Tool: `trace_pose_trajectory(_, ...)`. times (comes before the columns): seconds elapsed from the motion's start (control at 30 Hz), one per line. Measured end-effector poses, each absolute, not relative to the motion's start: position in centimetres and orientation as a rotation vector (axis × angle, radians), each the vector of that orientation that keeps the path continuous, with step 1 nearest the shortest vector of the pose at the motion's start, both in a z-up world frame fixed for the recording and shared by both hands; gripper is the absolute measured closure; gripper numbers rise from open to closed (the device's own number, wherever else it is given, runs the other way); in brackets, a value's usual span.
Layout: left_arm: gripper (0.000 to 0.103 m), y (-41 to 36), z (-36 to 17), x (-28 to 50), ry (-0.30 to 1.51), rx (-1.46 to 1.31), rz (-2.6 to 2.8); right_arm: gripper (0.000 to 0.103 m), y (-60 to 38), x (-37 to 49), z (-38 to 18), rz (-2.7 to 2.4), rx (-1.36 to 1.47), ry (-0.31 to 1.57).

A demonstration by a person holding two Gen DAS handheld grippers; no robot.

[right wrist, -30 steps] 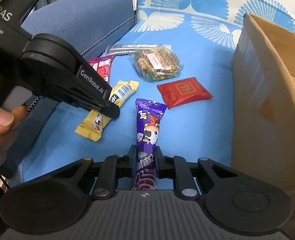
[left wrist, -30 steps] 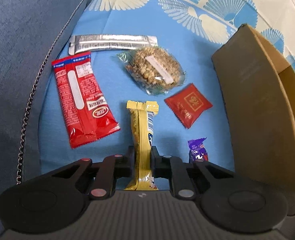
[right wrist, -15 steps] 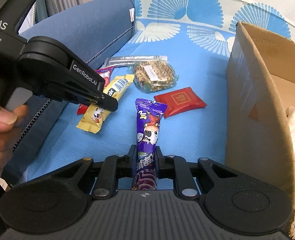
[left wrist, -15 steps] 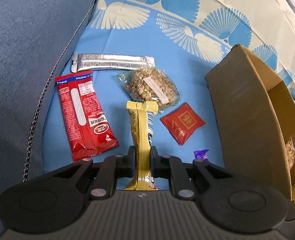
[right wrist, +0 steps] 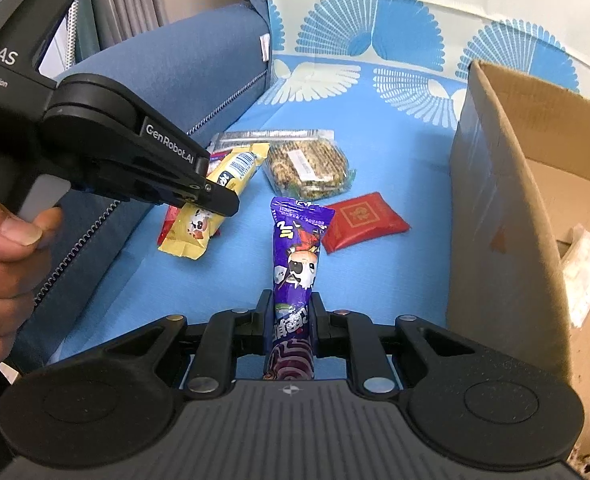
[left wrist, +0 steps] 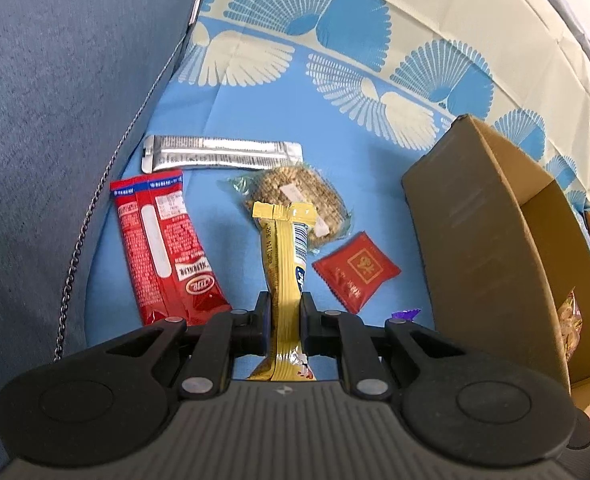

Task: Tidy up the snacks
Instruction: 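Lift both held bars and carry them over the cardboard box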

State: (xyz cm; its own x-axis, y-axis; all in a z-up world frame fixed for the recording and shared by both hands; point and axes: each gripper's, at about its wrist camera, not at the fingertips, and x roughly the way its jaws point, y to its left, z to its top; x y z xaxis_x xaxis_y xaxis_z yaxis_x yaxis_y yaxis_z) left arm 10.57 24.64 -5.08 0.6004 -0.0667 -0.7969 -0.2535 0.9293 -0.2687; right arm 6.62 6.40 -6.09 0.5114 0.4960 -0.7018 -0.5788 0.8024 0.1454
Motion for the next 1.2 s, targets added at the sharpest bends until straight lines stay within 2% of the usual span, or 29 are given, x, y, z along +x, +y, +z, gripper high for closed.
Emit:
trace_pose_trajectory(0.4, 0.089, 23.9, -2.8, 10.0, 0.794, -0.335, 0.098, 0.085, 5.1, 6.4, -2.8, 0.658, -0.068, 0.699)
trace_pose_trajectory(0.73, 0.089, 22.9, -1.8, 9.7, 0.734, -0.294, 0.063, 0.085, -1.2, 7.3, 4.0, 0.626, -0.045, 0.548)
trace_pose_trajectory(1.2, 0.089, 21.8, -1.4, 9.9, 0.696, -0.254, 0.038, 0.085, -7.5, 9.7, 1.6, 0.496, 0.091, 0.551)
